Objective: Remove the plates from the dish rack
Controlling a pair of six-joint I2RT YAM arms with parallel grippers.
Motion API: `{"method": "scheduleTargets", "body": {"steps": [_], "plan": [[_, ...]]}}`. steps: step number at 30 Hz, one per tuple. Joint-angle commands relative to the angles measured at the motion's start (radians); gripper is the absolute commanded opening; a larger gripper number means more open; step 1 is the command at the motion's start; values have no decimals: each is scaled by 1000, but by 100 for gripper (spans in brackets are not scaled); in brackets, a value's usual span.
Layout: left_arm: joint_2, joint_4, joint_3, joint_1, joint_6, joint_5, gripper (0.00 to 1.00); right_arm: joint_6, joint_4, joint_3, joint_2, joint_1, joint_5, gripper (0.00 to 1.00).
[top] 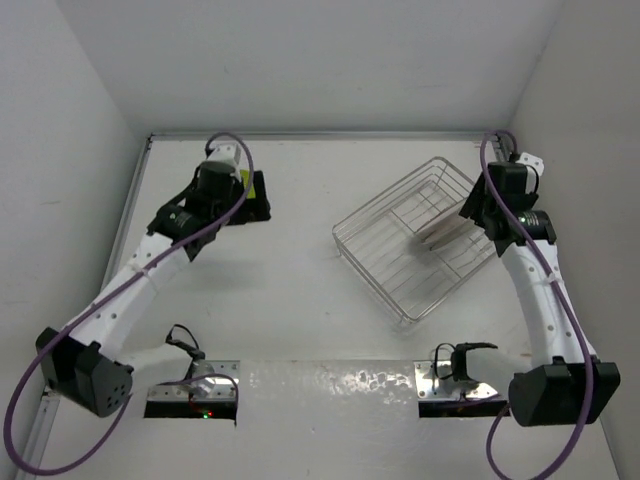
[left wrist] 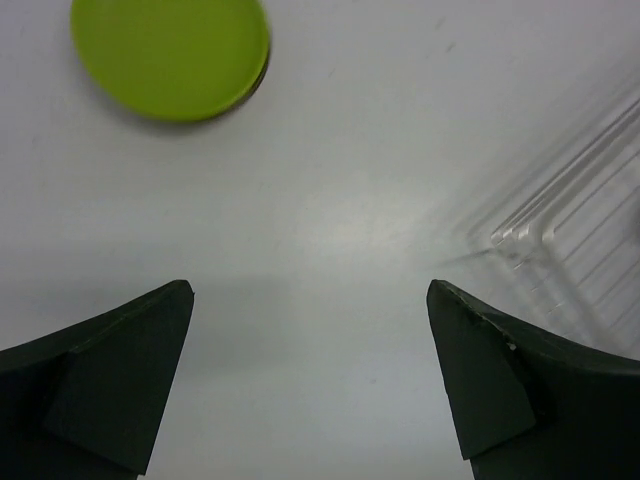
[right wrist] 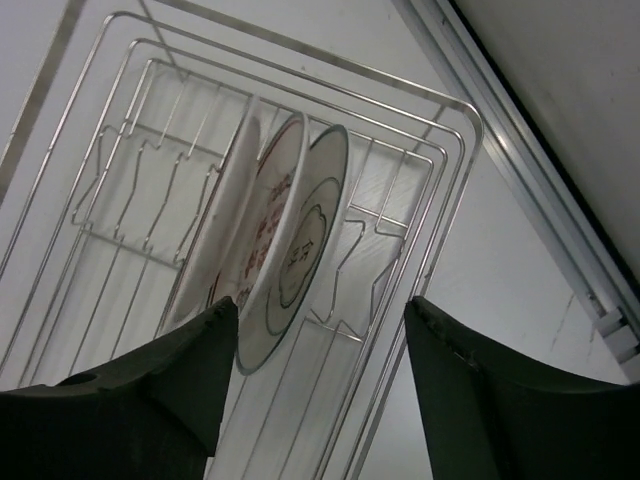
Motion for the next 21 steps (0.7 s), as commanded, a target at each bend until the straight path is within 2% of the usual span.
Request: {"method": "scheduleTargets", "body": {"steps": [1, 2, 3, 6, 17, 21], "plan": [[-68, 11, -180, 4, 55, -74, 100, 92, 55, -30, 19, -75, -72, 65], [-110, 30, -219, 4, 54, -94, 100, 109, 77, -38, 23, -87, -81, 63], [-124, 53, -278, 7, 54, -94, 100, 138, 87, -53, 28, -104, -86, 55], [-152, 64, -322, 4, 61, -67, 100, 188, 112, -76, 46, -118, -73, 47], [-189, 82, -328, 4, 74, -27, 100, 220, 163, -65, 151, -121, -64, 43], [-186, 82, -326, 4, 75, -23, 100, 226, 147, -75, 164, -121, -44, 36]]}}
